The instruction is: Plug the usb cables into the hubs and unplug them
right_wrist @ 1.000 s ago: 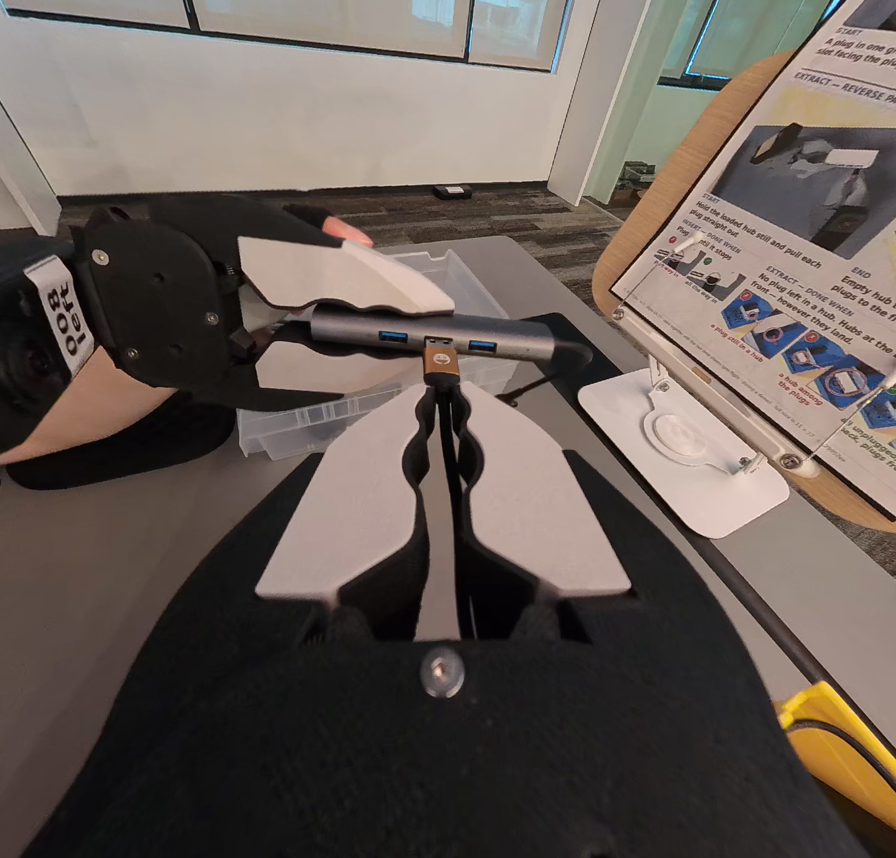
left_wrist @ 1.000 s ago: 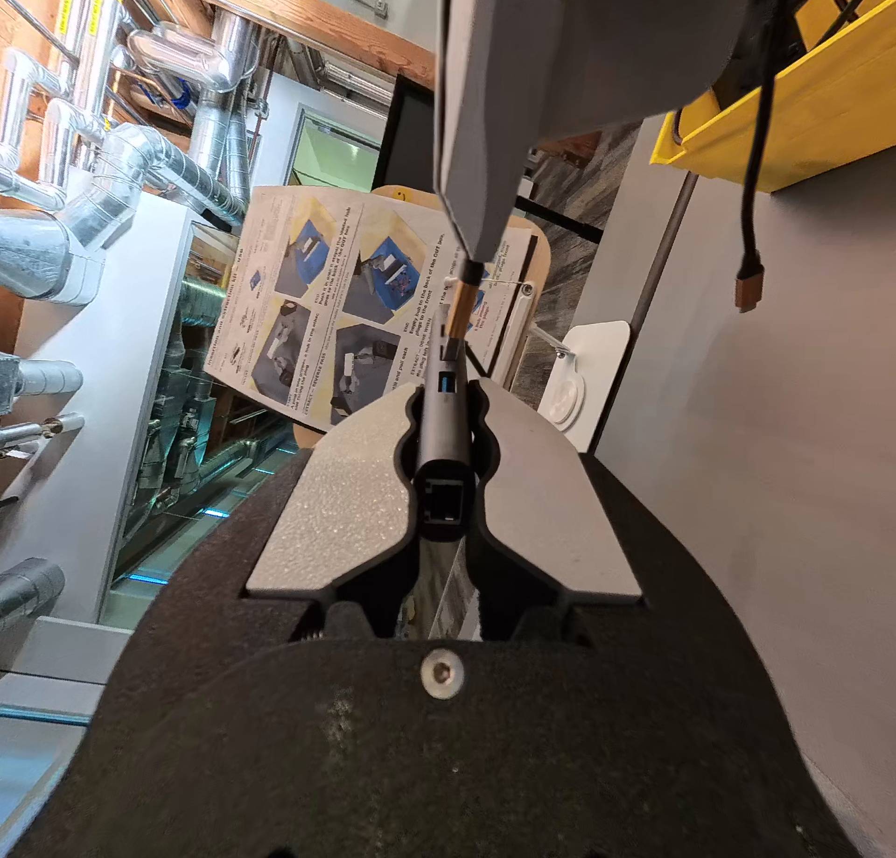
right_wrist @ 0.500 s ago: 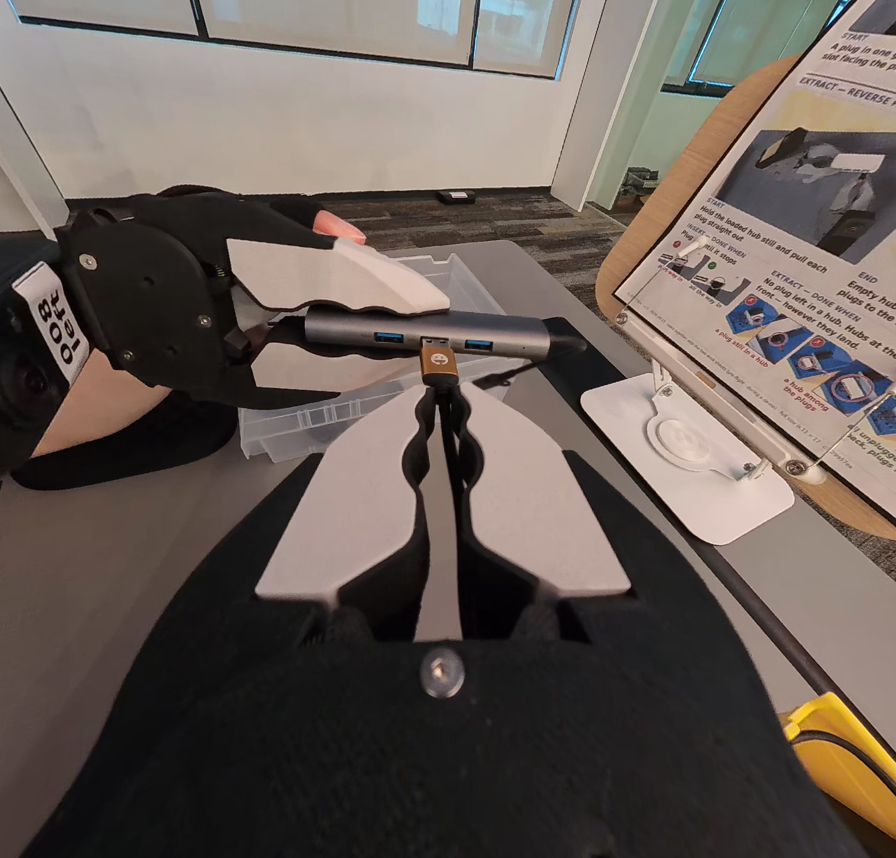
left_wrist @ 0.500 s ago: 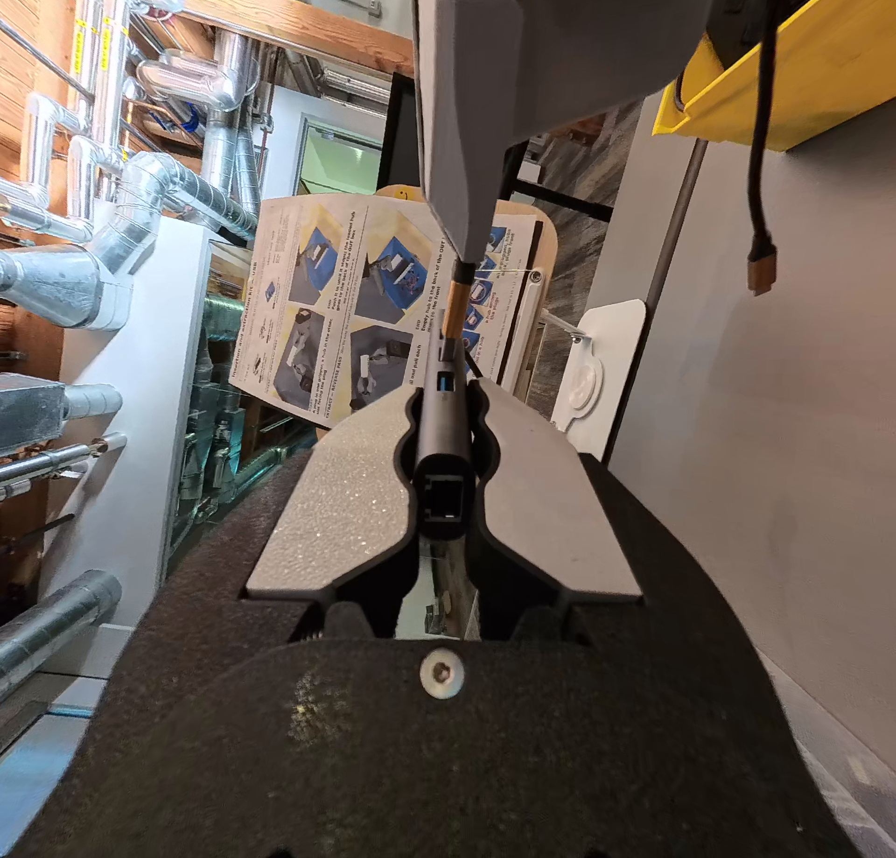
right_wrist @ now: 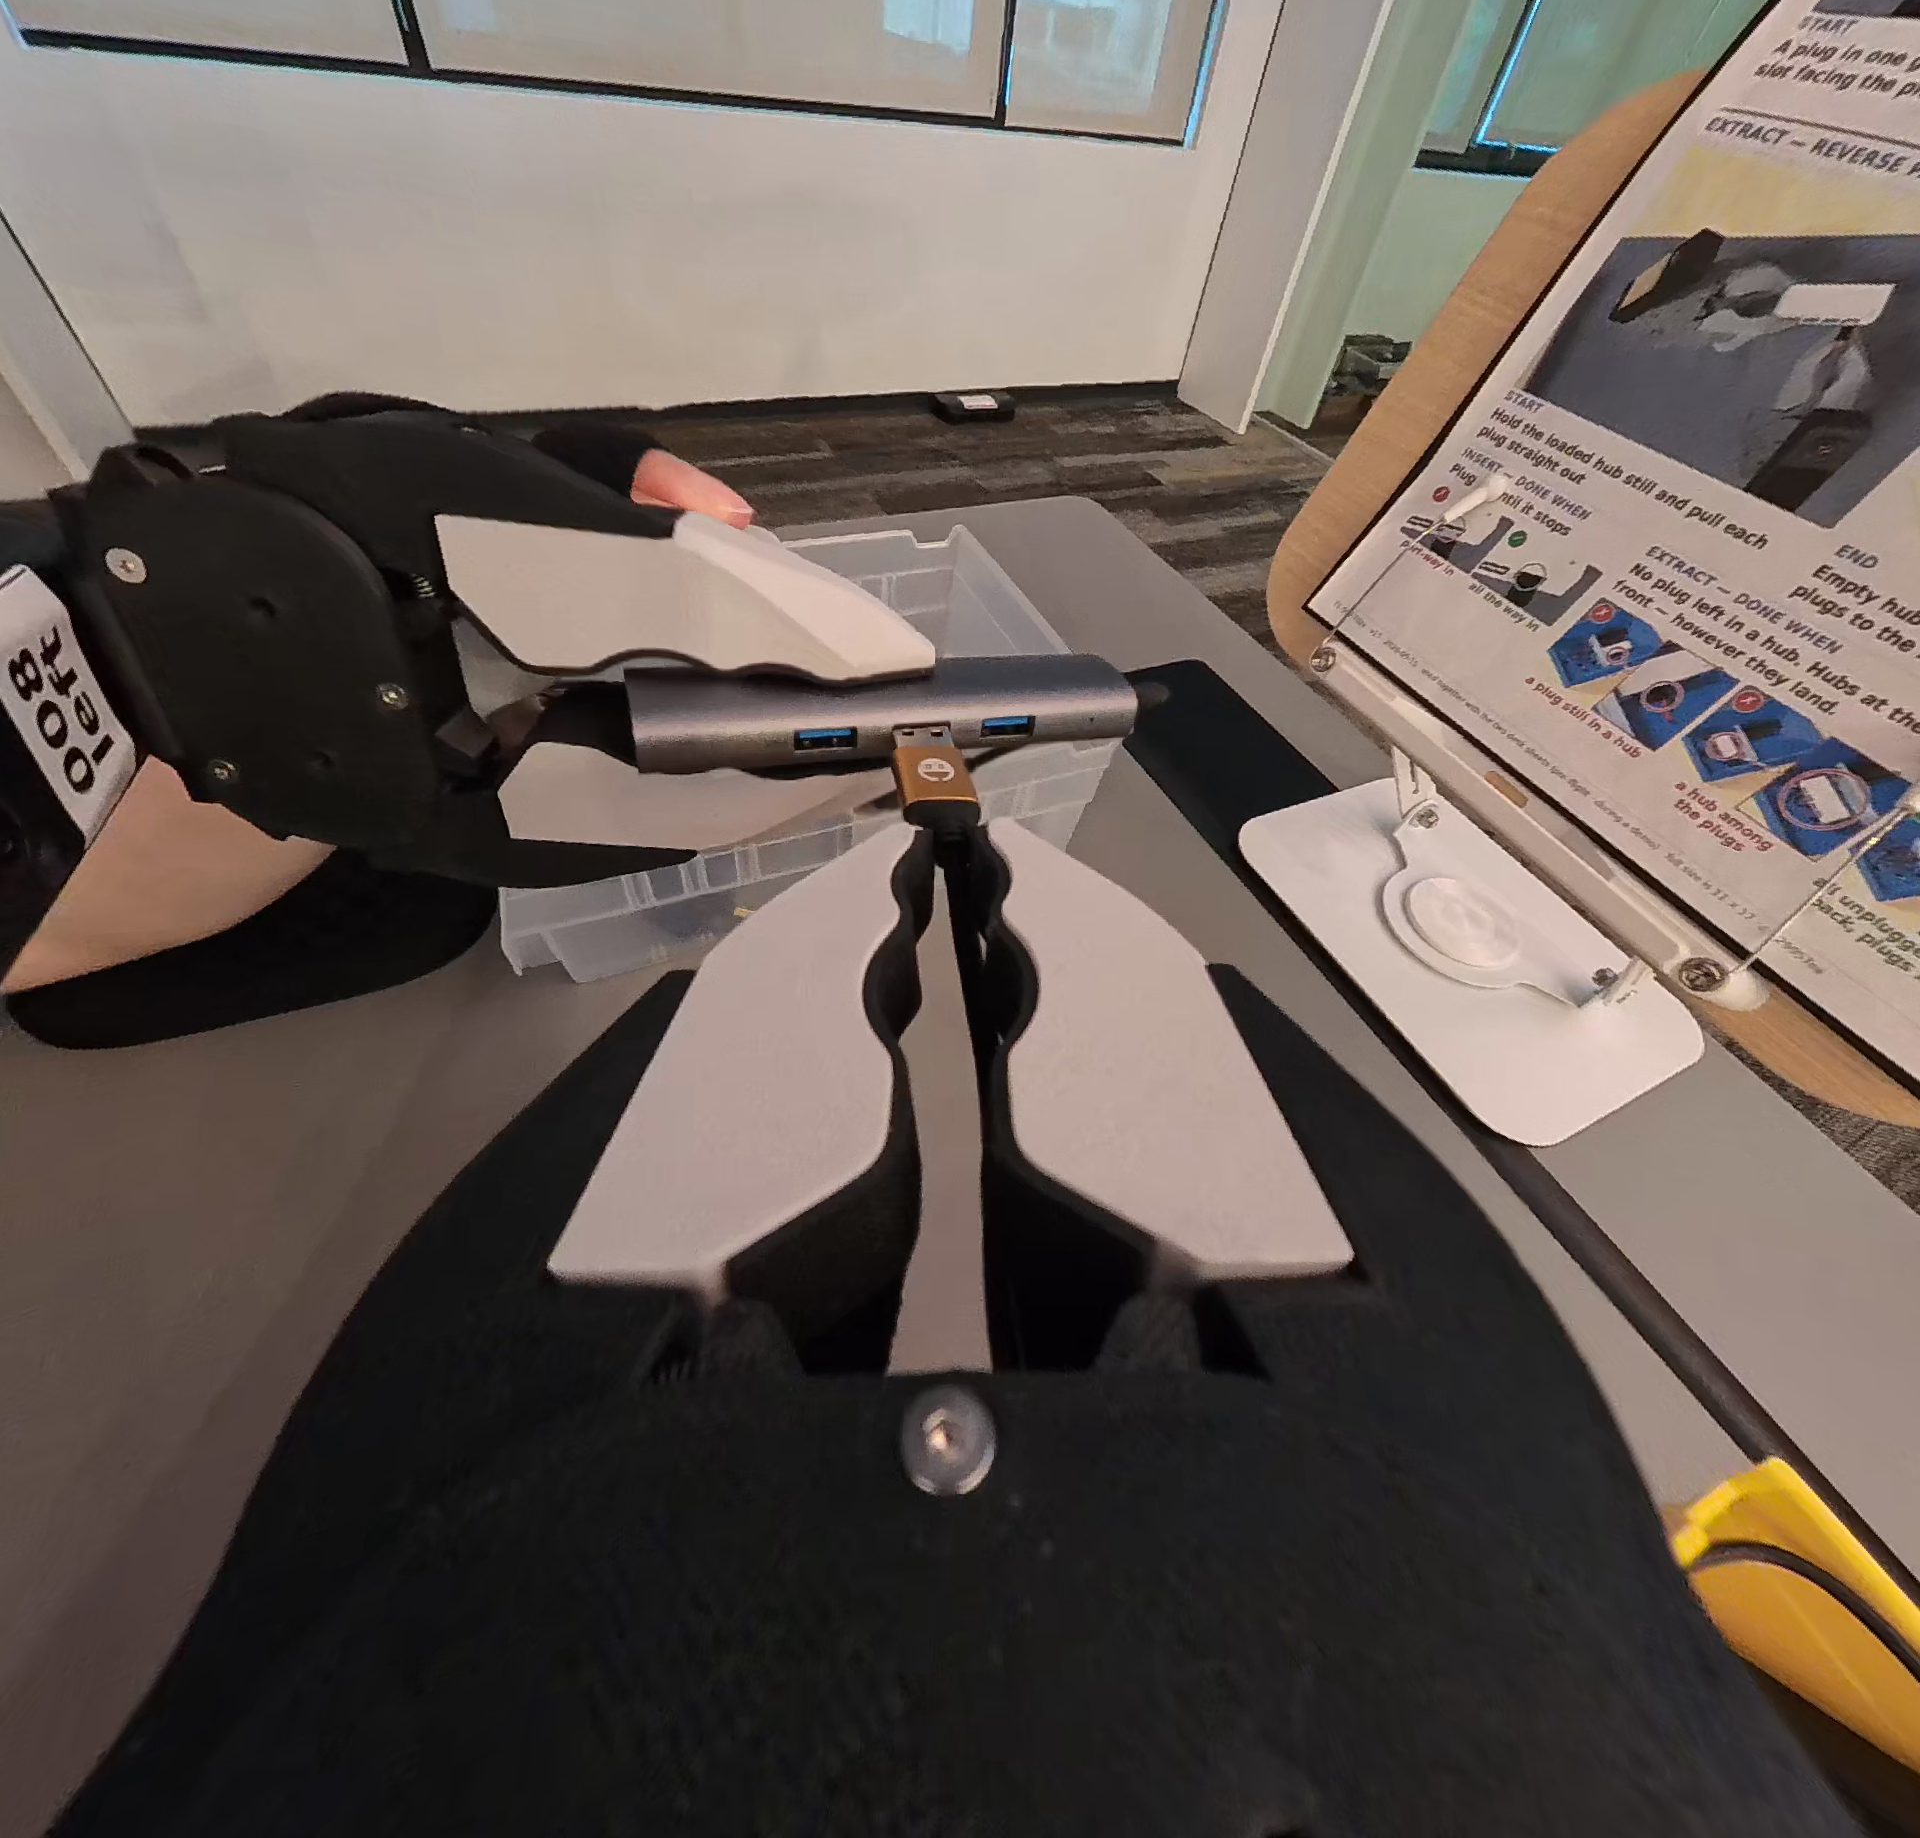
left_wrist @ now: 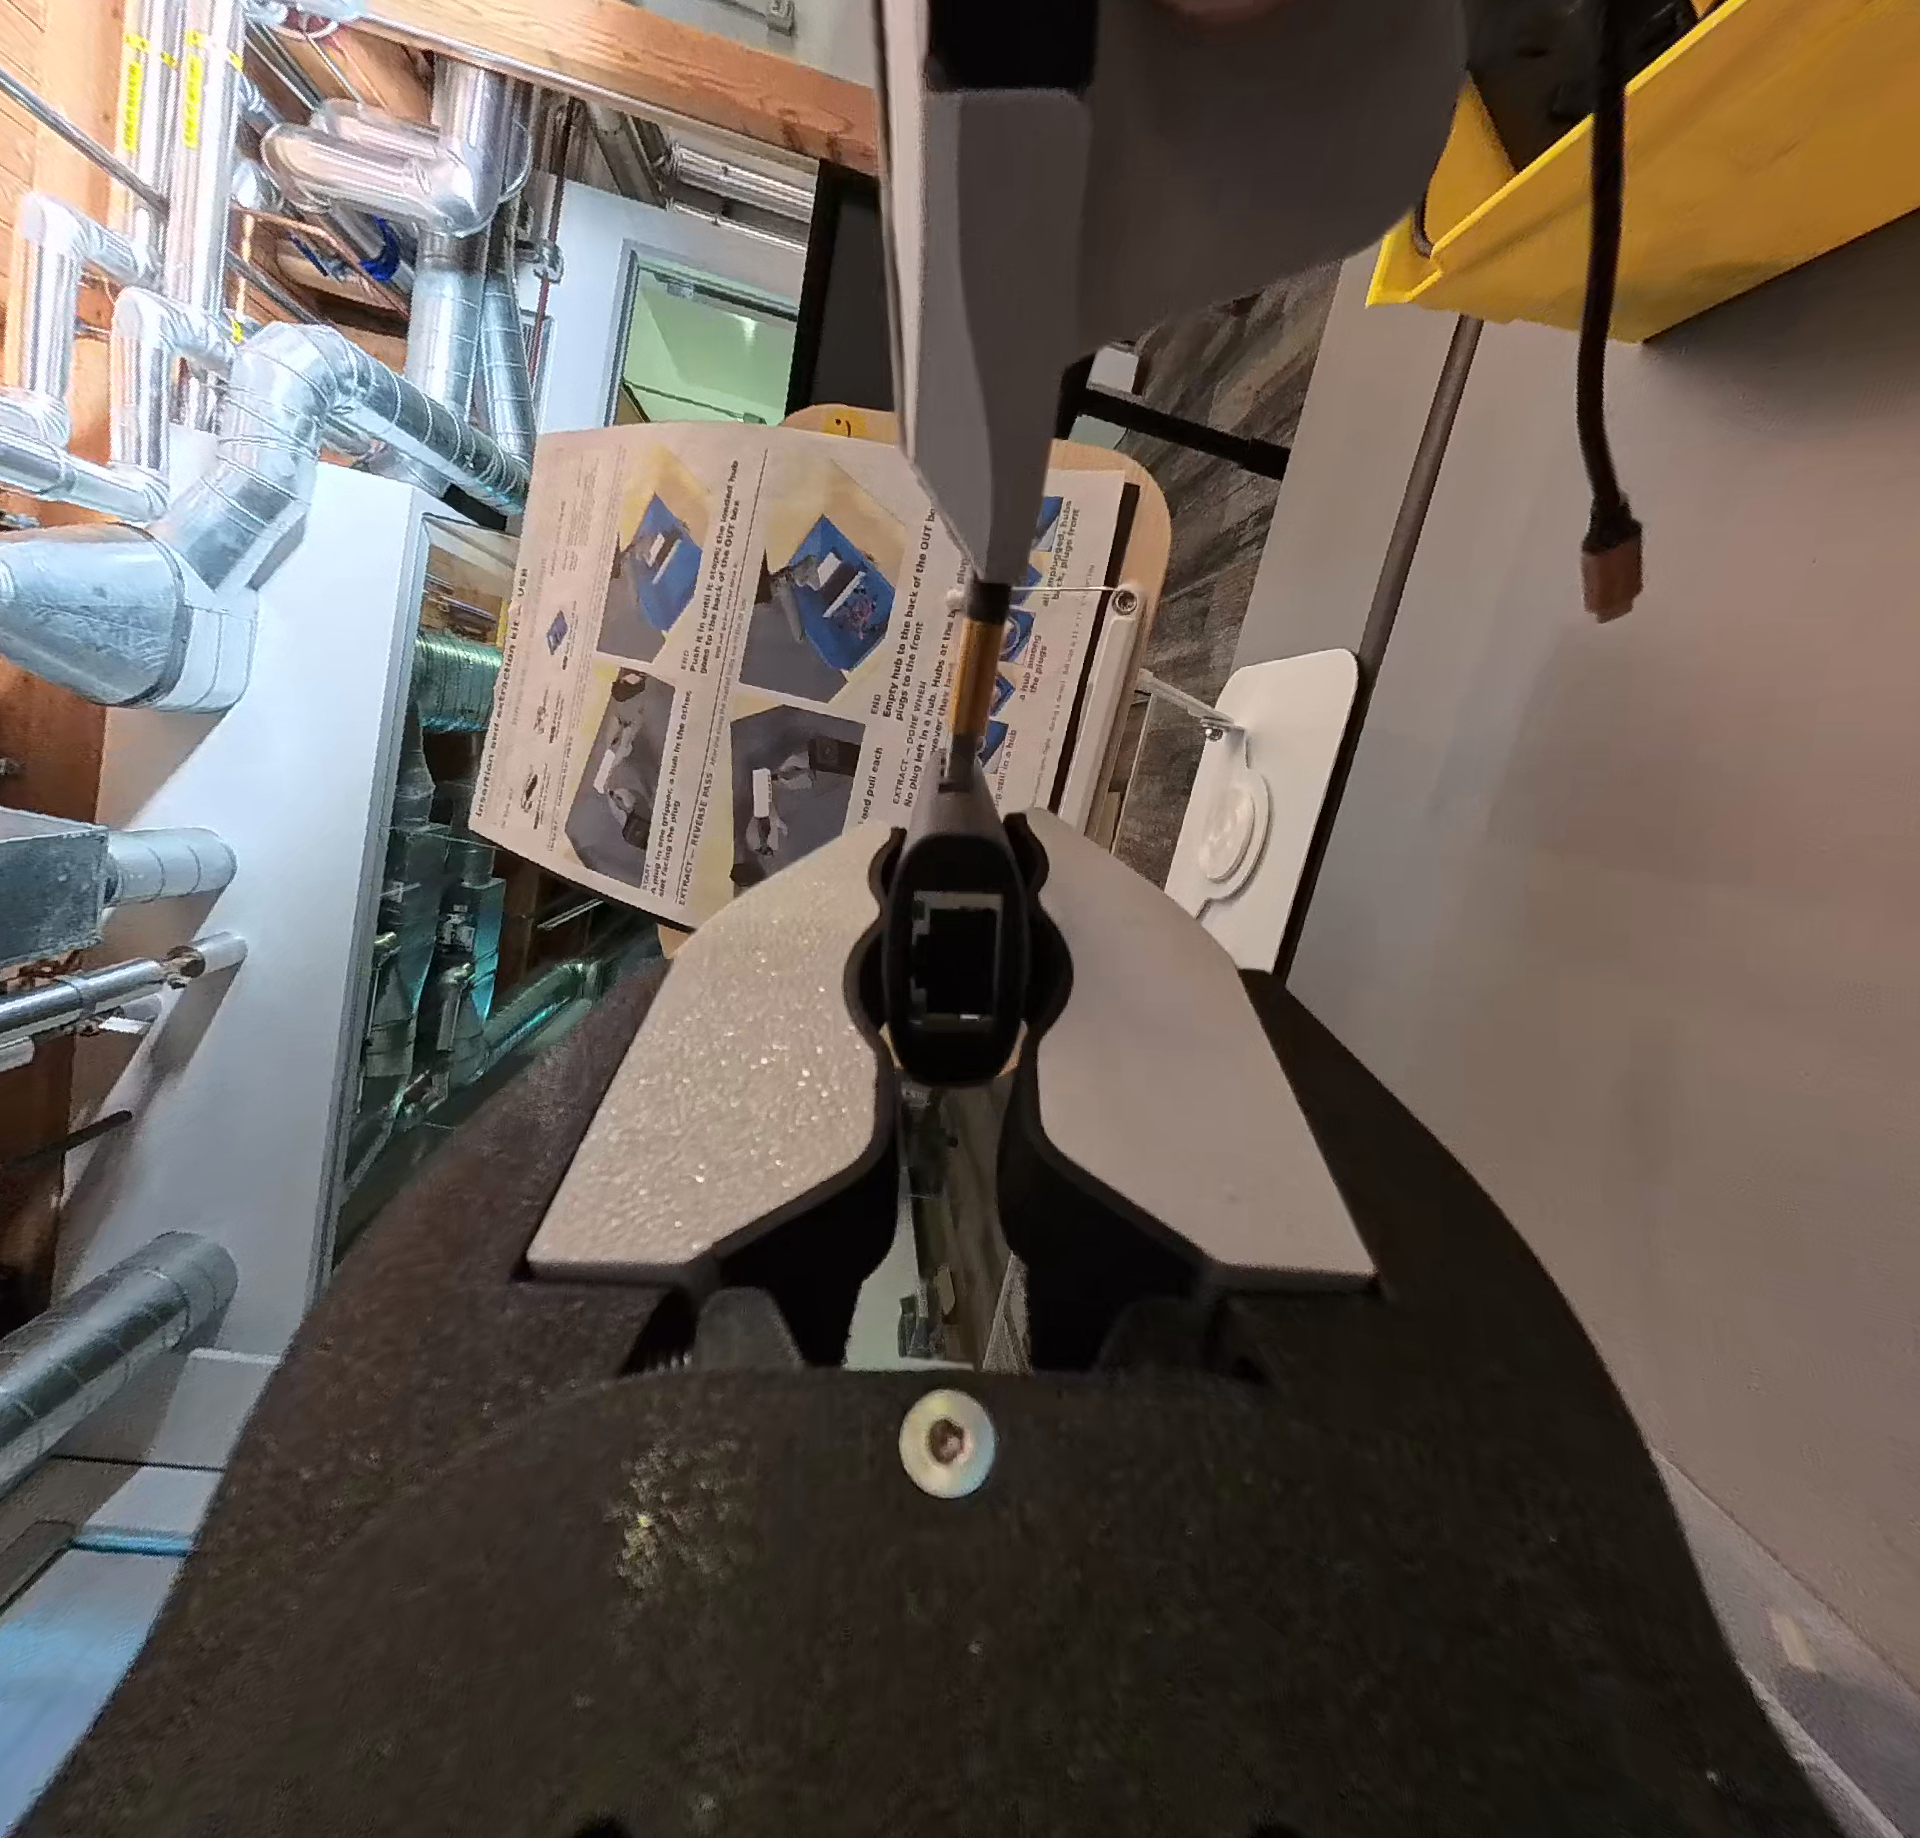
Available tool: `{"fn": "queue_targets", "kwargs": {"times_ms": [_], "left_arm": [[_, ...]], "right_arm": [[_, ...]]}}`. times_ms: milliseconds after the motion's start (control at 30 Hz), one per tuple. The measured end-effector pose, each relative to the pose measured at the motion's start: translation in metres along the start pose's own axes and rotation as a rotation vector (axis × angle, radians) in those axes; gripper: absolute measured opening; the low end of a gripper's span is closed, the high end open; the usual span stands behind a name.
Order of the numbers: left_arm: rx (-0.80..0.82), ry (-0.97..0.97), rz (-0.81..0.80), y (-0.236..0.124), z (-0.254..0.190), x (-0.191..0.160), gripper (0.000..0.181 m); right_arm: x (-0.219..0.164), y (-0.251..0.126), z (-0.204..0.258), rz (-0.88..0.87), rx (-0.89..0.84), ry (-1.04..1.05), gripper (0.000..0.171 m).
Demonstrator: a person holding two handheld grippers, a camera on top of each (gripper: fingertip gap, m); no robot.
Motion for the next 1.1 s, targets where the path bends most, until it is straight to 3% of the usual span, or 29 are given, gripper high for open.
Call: {"fn": "queue_targets", "kwargs": {"times_ms": [1100], "left_arm": [[0.009,-0.050,-0.038,-0.0017,0.0047,0.0000,0.017]], "right_arm": [[-0.0019,-0.0026,-0.0038,-0.068,0.083,0.052,0.008]]}}
Point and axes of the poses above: each gripper's, where its closed fingertips meet, y out along the fingers, x out of its top, z = x × y across the jaws, the point moved 9 cm from there along -y, back along the fingers, and after that the axes turned 1 degree about -x, right-handed, at the moved point
